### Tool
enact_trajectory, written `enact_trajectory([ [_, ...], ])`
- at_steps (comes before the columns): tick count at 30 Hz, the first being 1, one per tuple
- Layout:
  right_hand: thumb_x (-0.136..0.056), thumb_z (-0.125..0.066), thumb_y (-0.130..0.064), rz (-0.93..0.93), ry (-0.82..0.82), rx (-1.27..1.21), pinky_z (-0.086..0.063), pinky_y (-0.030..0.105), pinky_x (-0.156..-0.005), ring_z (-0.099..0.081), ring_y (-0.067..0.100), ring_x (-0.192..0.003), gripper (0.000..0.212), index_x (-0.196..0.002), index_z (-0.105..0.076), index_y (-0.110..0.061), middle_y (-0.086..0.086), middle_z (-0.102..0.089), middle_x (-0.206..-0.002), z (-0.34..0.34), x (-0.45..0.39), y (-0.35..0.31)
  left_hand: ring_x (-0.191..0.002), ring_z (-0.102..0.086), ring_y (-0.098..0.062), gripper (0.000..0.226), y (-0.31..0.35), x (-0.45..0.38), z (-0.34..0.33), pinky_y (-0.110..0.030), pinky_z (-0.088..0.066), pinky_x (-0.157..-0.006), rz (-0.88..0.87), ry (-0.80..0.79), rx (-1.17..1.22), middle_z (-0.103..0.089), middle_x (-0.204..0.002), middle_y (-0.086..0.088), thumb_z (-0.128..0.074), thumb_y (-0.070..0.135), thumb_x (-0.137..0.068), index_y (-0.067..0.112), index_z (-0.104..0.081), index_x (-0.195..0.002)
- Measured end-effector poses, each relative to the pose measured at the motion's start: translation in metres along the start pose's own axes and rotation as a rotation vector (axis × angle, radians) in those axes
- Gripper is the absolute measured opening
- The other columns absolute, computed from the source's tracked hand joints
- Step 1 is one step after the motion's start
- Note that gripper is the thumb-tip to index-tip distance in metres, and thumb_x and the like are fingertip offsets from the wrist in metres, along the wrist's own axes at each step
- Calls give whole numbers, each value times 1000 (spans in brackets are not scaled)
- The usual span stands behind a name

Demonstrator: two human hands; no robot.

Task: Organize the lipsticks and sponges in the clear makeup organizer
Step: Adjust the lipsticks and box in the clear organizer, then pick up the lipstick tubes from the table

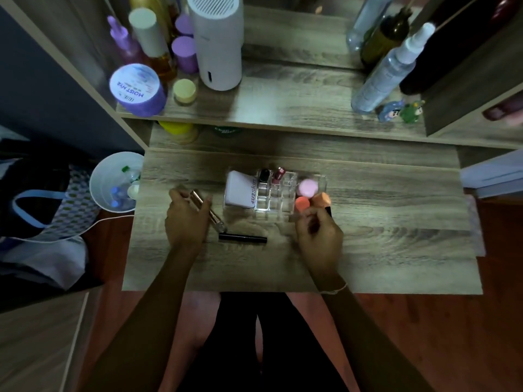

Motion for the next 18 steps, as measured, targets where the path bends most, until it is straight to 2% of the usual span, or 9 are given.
enact_trajectory([
  [2,-85,-51,-33,-58,102,5,-39,22,-56,-55,11,-63,19,-83,-62,-18,-5,-62,-71,12,4,11,-95,-64,-39,49,4,0,0,-39,-47,-76,0,-8,-17,-67,-104,-21,-74,38,-78,11,-46,-109],
  [6,-86,-60,-17,-213,189,27,-50,35,-71,-62,28,-81,9,-92,-60,-11,10,-66,-88,26,3,42,-97,-63,-39,53,8,-1,0,-38,-47,-77,2,-39,-30,-67,-107,-22,-76,34,-76,10,-45,-111],
  [8,-85,-65,-18,-275,125,75,-50,43,-80,-59,34,-94,23,-103,-58,-6,16,-63,-101,23,0,57,-99,-63,-40,53,8,-2,0,-42,-48,-81,-7,-53,-33,-66,-107,-23,-77,32,-76,8,-45,-112],
  [12,-82,-72,-32,-373,-32,153,-49,45,-92,-55,32,-109,50,-123,-53,-10,16,-55,-120,10,-1,73,-101,-62,-40,50,7,-5,2,-42,-48,-82,-15,-77,-13,-66,-108,-23,-76,27,-77,6,-48,-111],
  [14,-83,-71,-33,-367,-60,213,-49,46,-93,-54,34,-112,50,-123,-53,-10,16,-53,-123,6,-1,75,-101,-62,-40,47,6,-7,3,-41,-47,-81,10,-85,-12,-66,-108,-23,-76,26,-77,4,-50,-109],
  [18,-86,-69,-25,-391,-71,220,-47,46,-92,-55,40,-109,38,-114,-57,-4,21,-52,-120,4,-2,75,-102,-62,-36,38,4,-13,6,-38,-46,-83,61,-137,24,-67,-108,-21,-72,25,-82,4,-57,-109],
])
Point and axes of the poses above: each hand's wrist, its own x-axis away from the middle knuckle, its own z-axis out of the back of the hand, y = z × x, the point moved 6 cm from there along -x, towards the middle knuckle
